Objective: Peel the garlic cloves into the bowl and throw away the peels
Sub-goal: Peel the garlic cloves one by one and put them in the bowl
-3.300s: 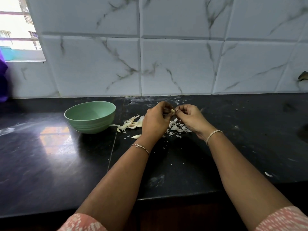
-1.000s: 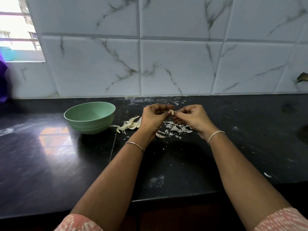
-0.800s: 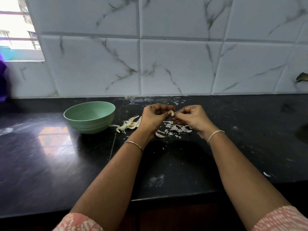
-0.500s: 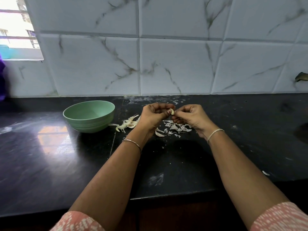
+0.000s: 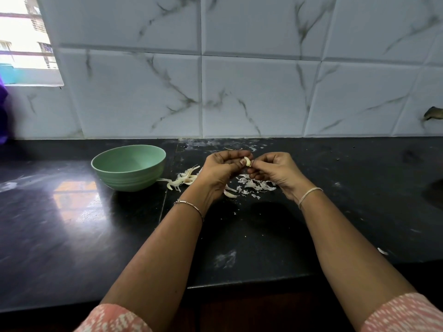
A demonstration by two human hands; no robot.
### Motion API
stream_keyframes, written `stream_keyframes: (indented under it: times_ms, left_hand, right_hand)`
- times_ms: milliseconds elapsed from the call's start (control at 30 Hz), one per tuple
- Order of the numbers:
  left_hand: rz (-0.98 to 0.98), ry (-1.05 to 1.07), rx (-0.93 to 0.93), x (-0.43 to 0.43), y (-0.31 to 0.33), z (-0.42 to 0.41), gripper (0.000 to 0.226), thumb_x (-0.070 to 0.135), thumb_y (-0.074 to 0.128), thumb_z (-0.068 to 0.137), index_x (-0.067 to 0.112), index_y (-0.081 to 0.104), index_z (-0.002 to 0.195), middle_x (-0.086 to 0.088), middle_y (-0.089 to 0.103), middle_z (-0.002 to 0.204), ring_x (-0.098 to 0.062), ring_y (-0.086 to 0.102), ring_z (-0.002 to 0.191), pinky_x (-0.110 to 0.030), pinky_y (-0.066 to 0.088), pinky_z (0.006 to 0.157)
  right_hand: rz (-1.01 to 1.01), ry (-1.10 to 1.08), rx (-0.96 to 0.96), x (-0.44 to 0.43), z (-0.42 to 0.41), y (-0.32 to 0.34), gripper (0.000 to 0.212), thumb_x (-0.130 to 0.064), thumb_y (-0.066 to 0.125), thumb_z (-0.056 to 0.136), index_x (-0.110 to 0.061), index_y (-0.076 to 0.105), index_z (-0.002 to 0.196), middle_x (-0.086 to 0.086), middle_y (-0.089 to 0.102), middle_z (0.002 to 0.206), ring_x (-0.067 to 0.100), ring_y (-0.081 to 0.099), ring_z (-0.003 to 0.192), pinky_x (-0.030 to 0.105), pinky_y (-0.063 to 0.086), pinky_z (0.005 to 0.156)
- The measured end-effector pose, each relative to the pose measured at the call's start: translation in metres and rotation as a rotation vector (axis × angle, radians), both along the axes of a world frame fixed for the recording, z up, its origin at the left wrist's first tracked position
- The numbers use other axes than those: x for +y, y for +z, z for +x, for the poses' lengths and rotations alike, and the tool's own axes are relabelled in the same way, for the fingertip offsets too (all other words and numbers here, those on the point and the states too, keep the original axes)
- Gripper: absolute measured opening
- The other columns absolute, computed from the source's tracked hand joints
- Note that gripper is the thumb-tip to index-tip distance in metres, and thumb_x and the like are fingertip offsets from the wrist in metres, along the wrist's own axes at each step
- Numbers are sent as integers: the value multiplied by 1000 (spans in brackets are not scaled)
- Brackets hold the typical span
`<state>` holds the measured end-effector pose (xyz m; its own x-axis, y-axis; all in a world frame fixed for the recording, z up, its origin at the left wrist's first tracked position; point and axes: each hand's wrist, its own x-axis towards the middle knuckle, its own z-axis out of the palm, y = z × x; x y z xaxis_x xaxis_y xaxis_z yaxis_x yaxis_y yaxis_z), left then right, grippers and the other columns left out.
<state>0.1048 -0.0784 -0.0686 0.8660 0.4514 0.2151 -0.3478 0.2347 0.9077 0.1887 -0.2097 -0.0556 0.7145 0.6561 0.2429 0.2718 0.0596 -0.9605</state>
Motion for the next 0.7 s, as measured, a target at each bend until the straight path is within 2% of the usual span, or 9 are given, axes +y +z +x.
stream_keyframes:
  times_ms: [100, 233, 400, 533, 633, 700]
  left_hand:
    - [45, 34, 15, -1, 0, 1, 17, -11, 62, 85, -1, 68, 98, -9, 72, 85, -16, 69, 75, -23, 59, 73]
    - [180, 104, 48, -4, -1, 2, 13, -1, 67, 86, 7, 71, 96, 2, 69, 70, -8, 60, 66, -20, 52, 66]
    - [237, 108, 83, -5, -4, 3, 11, 8, 71, 86, 12, 70, 96, -3, 69, 78, -12, 62, 73, -24, 54, 73]
    - [246, 99, 101, -5, -4, 3, 11, 6, 67, 89, 10, 69, 99, -2, 69, 76, -9, 62, 69, -22, 53, 69]
    - [255, 88, 129, -7, -5, 4, 14, 5, 63, 92, 8, 68, 105, -3, 69, 81, -8, 61, 68, -20, 53, 69]
    - [238, 77, 133, -7, -5, 5, 14, 4, 61, 93, 11, 68, 104, -3, 70, 84, -8, 61, 69, -20, 54, 68]
  right_hand:
    - [-7, -36, -40, 1, -1, 0, 8, 0, 66, 87, 0, 67, 79, 10, 69, 69, 13, 64, 58, 20, 53, 59]
    - [11, -133, -132, 4, 0, -2, 7, -2, 71, 84, 1, 67, 79, 8, 67, 66, 10, 61, 54, 20, 51, 56]
    - [5, -211, -262, 7, 3, -4, 8, -5, 75, 79, -8, 70, 73, 9, 69, 73, 15, 64, 69, 32, 55, 70]
    - [-26, -219, -316, 7, 6, -5, 7, -8, 75, 78, -11, 71, 73, 10, 71, 75, 17, 65, 71, 38, 57, 73]
    - [-74, -319, -394, 6, 12, -6, 8, -14, 76, 75, -16, 70, 69, -1, 69, 67, 12, 63, 65, 35, 55, 68]
    - [-181, -408, -478, 5, 13, -6, 9, -22, 75, 74, -19, 69, 69, -6, 67, 63, 9, 62, 62, 30, 52, 63]
